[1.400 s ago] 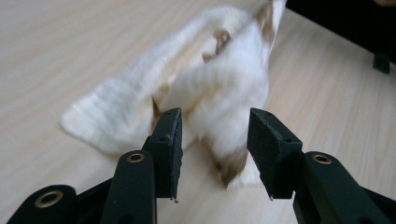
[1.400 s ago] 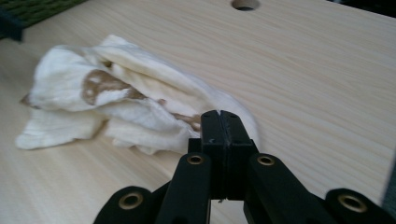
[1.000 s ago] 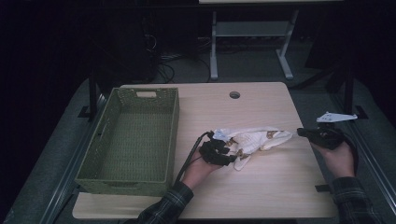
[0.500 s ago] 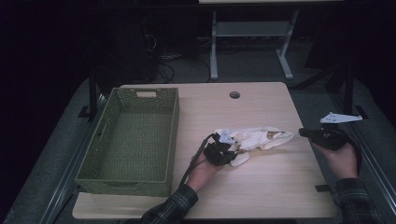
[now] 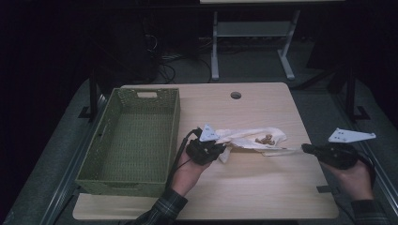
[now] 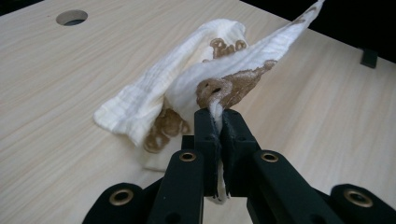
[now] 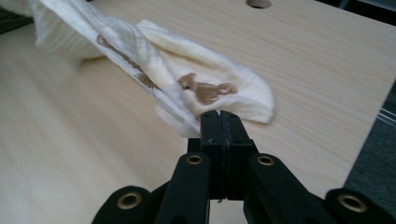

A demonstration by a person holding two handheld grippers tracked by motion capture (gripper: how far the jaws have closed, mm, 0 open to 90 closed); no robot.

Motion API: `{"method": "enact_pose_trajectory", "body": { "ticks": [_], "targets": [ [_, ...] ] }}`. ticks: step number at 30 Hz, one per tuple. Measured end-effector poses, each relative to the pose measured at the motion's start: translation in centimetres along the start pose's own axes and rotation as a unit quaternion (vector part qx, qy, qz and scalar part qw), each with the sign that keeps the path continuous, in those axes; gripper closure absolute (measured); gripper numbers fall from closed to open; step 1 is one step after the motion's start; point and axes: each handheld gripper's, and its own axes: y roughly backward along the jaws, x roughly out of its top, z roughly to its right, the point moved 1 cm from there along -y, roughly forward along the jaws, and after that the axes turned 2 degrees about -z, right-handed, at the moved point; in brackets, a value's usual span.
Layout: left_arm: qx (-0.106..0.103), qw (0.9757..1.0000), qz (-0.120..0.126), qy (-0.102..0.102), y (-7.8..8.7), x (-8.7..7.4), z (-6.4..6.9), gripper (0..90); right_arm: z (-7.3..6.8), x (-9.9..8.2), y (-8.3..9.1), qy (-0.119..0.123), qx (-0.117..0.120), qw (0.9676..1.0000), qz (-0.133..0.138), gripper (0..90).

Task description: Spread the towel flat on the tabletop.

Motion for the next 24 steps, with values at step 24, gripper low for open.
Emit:
{"method": "enact_pose_trajectory", "body": {
  "ticks": [24],
  "targets": [
    [-0.040, 0.9958, -0.080, 0.018, -1.2, -5.1, 2.0, 71.5, -4.1, -3.3, -0.5, 0.011, 0.092, 0.9947, -0.044, 80.7]
  ]
}}
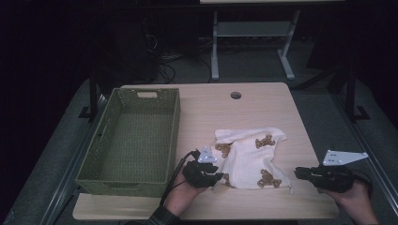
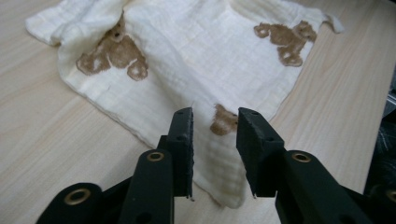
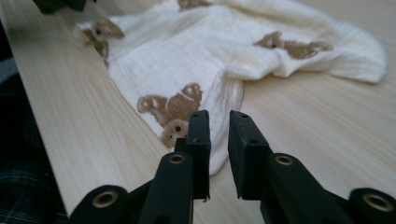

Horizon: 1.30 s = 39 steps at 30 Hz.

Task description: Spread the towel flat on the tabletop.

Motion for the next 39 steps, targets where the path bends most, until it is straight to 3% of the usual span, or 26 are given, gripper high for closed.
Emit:
{"method": "enact_pose_trajectory", "body": {
  "ticks": [2, 8, 13, 24, 32, 39],
  "targets": [
    [0.010, 0.9996, -0.024, -0.013, -1.3, 0.0, -0.3, 75.7, 0.2, 0.2, -1.6, 0.006, 0.001, 0.9996, -0.026, 85.0],
    [0.010, 0.9985, -0.051, -0.018, -3.4, 0.0, -0.7, 81.7, 0.3, 0.7, -4.2, 0.024, 0.013, 0.9974, -0.066, 89.4],
    [0.022, 0.9970, -0.062, -0.039, -3.8, -0.1, -0.4, 82.4, 0.2, 0.5, -5.7, 0.033, 0.007, 0.9935, -0.109, 89.5],
    [0.046, 0.9957, -0.076, -0.027, -2.4, -1.2, -0.3, 84.0, -0.7, -1.2, -3.6, 0.033, -0.007, 0.9914, -0.127, 89.6],
    [0.042, 0.9949, -0.087, -0.028, -1.7, -2.1, 1.1, 84.1, -1.9, -2.7, -2.3, 0.027, 0.008, 0.9920, -0.123, 89.5],
    [0.035, 0.9964, -0.074, -0.022, -1.8, -1.4, 0.5, 75.3, -1.2, -2.0, -2.3, 0.020, -0.008, 0.9941, -0.107, 83.9]
  ]
}}
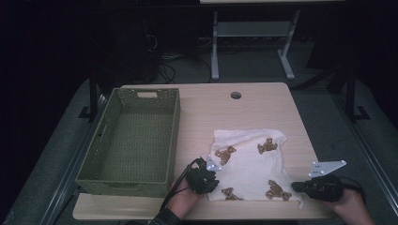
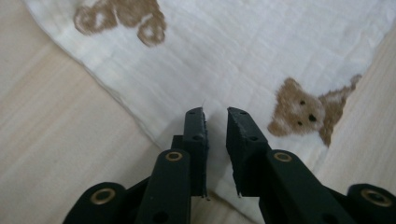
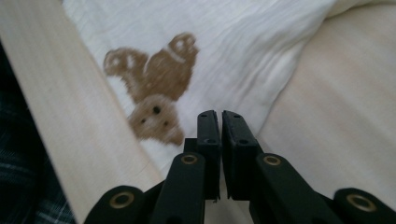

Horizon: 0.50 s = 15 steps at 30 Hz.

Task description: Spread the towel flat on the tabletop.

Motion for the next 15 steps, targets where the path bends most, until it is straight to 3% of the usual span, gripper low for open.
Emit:
{"method": "enact_pose_trajectory", "body": {
  "ticks": [12, 15],
  "targets": [
    [0.013, 0.9990, 0.039, 0.015, -0.3, 2.4, -2.0, 70.6, 2.0, 2.1, -0.5, -0.014, -0.024, 0.9993, 0.024, 78.9],
    [0.020, 0.9982, 0.050, 0.027, -0.4, 3.1, -2.8, 69.2, 3.4, 3.1, -0.4, -0.029, -0.037, 0.9984, 0.032, 78.8]
  ]
}}
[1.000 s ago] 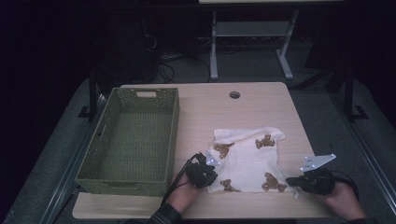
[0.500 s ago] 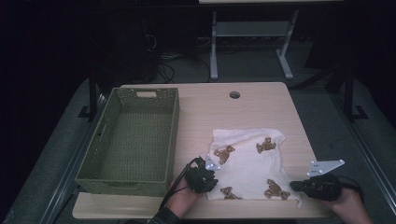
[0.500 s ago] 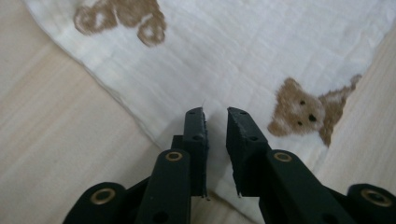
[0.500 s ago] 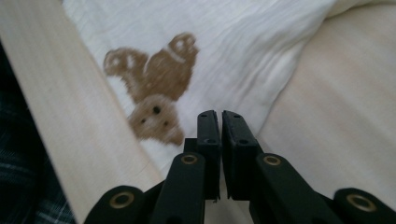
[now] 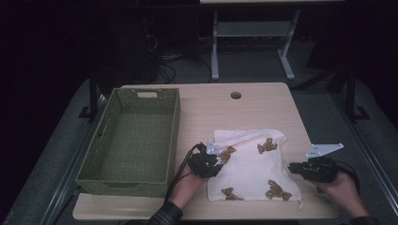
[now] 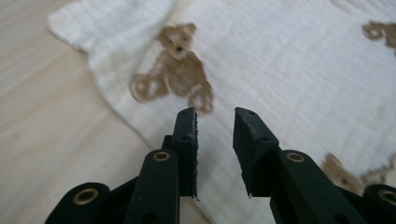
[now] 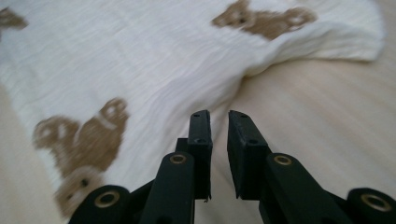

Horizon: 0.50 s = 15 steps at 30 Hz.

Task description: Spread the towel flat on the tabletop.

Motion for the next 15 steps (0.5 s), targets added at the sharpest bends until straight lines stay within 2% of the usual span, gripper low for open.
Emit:
{"method": "enact_pose_trajectory", "body": {
  "ticks": [7, 8, 15],
  "targets": [
    [0.014, 0.9998, 0.011, 0.006, -0.8, 1.8, -1.4, 68.8, 2.3, 1.8, -0.6, -0.007, -0.012, 0.9997, 0.018, 78.4],
    [0.014, 0.9998, 0.011, 0.006, -0.8, 1.8, -1.4, 68.8, 2.3, 1.8, -0.6, -0.007, -0.012, 0.9997, 0.018, 78.4],
    [0.027, 0.9994, 0.014, 0.015, -2.2, 3.5, -3.1, 67.9, 5.2, 4.0, -1.4, -0.027, -0.030, 0.9988, 0.028, 78.0]
  ]
}}
